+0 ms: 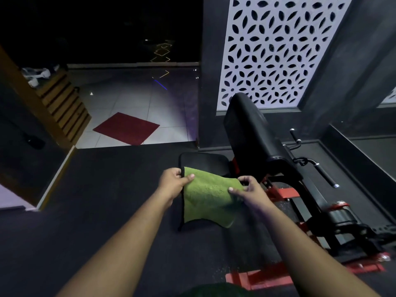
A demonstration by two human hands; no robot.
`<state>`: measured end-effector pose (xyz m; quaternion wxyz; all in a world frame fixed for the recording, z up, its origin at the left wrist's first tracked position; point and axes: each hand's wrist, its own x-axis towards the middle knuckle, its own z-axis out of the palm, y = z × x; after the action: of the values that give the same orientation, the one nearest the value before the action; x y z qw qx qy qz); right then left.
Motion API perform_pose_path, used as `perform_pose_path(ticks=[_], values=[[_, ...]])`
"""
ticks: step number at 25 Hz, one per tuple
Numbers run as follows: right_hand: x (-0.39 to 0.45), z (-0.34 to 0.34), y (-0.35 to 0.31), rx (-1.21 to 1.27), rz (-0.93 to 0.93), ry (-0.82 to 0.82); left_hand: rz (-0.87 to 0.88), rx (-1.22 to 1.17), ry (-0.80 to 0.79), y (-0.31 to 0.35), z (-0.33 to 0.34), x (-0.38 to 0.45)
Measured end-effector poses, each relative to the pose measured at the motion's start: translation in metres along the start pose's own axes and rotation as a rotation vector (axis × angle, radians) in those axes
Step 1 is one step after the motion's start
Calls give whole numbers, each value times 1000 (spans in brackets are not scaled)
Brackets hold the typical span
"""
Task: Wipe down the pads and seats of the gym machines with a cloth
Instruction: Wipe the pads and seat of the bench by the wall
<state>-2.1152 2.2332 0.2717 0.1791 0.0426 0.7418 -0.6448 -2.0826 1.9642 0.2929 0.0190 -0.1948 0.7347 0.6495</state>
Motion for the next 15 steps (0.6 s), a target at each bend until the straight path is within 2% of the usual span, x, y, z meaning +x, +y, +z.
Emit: perform_pose_path(ticks=[2, 5, 9, 10, 12, 13, 15], values=[[0, 7, -1, 16, -54, -11, 18, 141, 40, -6, -7, 15], [-7, 10, -3, 80, -89, -72, 4, 230, -134, 5, -6, 23], [-15, 2, -2, 122, -10, 12, 149, 337, -379, 26, 1, 36], [-16, -2, -2, 113, 19, 27, 194, 387, -400, 27, 5, 45], [-16, -11, -3, 141, 13, 52, 260, 523, -358, 32, 17, 59], [-14, -16, -4, 163, -25, 90, 253, 569, -289, 37, 23, 65], [-4, -30, -6, 179, -130, 201, 205, 544, -184, 49, 42, 78]])
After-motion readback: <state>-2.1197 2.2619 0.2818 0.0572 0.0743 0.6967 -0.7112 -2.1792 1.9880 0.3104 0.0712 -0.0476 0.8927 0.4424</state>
